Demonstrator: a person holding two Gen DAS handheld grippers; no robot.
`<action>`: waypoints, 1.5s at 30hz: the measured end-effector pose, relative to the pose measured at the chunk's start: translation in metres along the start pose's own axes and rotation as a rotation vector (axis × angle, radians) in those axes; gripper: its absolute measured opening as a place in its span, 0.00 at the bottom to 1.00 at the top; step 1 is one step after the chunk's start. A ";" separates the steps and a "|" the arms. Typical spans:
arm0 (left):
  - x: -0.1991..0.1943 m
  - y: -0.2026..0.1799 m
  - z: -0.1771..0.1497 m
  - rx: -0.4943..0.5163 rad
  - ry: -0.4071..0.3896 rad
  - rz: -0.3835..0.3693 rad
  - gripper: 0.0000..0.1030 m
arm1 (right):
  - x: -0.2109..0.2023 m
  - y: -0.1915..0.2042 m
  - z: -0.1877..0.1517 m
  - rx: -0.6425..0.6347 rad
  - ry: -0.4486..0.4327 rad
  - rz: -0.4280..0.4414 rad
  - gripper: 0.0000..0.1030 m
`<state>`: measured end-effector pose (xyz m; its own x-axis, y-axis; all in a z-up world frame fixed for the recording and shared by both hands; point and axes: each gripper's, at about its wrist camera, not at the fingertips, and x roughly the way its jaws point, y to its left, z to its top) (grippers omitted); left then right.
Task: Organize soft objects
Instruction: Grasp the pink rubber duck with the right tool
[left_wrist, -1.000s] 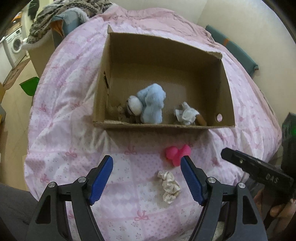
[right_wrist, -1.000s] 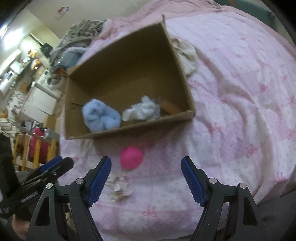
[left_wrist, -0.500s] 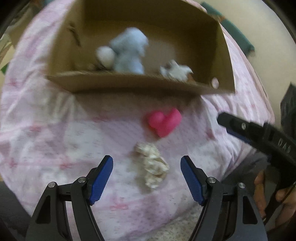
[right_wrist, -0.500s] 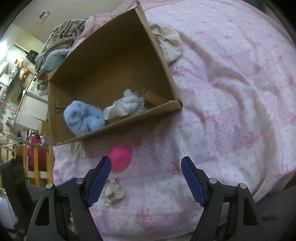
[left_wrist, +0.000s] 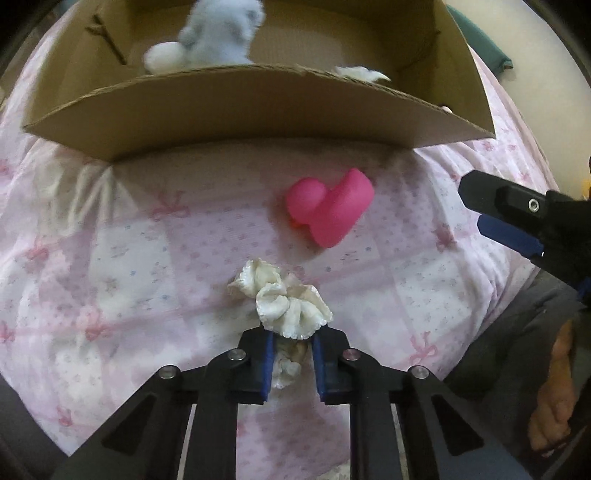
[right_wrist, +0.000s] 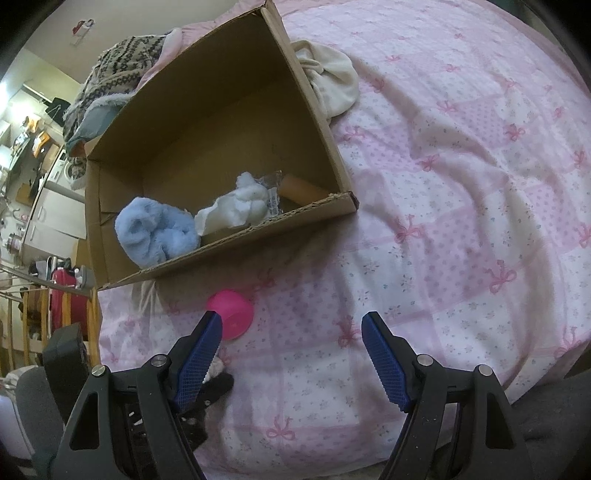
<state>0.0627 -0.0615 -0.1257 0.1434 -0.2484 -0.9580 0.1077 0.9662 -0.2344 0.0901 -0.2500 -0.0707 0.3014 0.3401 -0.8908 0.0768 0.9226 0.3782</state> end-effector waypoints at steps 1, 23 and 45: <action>-0.003 0.002 0.000 -0.010 -0.003 0.008 0.15 | 0.000 0.001 0.000 -0.004 -0.002 0.000 0.80; -0.034 0.056 0.015 -0.175 -0.130 0.204 0.15 | 0.066 0.053 0.004 -0.131 0.119 0.057 0.80; -0.039 0.057 0.007 -0.206 -0.159 0.224 0.15 | 0.060 0.058 -0.011 -0.239 0.129 0.023 0.44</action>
<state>0.0698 0.0025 -0.1008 0.2946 -0.0209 -0.9554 -0.1428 0.9876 -0.0656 0.1027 -0.1738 -0.1050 0.1753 0.3679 -0.9132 -0.1597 0.9259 0.3423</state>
